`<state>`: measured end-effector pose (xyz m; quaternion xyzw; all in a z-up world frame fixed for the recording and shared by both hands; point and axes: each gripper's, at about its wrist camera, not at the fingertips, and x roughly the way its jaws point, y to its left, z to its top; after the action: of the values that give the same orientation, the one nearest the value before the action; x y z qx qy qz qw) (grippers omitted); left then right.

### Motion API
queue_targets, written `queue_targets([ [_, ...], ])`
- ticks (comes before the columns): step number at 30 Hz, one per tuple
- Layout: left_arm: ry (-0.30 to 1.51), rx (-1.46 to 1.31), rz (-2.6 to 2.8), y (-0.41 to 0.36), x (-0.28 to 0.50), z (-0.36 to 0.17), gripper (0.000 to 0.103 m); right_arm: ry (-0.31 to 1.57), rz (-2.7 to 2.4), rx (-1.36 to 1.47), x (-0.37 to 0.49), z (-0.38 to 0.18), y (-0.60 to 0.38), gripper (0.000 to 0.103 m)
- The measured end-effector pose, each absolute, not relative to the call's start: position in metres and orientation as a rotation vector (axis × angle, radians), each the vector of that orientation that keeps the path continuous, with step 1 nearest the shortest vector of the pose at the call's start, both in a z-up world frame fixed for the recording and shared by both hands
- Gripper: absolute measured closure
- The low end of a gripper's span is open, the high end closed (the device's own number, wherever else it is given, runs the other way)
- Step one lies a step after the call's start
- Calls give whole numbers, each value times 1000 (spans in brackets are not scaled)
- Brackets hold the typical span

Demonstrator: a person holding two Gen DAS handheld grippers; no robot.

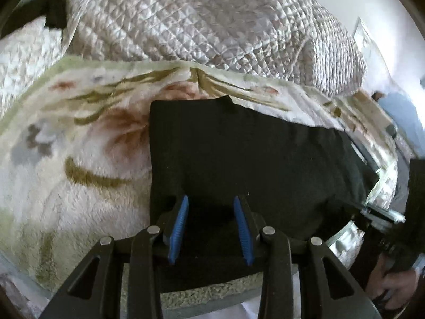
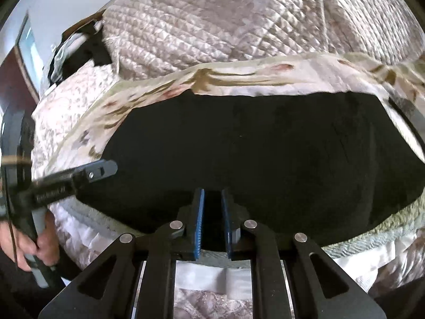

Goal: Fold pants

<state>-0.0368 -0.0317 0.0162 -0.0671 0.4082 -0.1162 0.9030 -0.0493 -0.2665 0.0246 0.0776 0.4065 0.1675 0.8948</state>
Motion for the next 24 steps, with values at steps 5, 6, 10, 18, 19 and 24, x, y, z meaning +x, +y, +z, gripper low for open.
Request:
queue_targets([
  [5, 816, -104, -232, -35, -43, 15, 64, 830, 288, 145, -51, 27, -276, 90],
  [6, 810, -95, -233, -36, -44, 15, 61, 830, 267, 151, -51, 27, -280, 90],
  [10, 798, -67, -233, -41, -46, 14, 55, 811, 162, 222, -55, 31, -312, 88],
  [18, 797, -75, -234, -41, -46, 15, 55, 823, -29, 428, -73, 31, -363, 39],
  [19, 795, -75, -236, -41, -47, 15, 55, 831, -54, 462, -75, 30, -368, 39],
  [24, 794, -74, -237, -41, -47, 15, 55, 848, -73, 586, -70, 20, -390, 39],
])
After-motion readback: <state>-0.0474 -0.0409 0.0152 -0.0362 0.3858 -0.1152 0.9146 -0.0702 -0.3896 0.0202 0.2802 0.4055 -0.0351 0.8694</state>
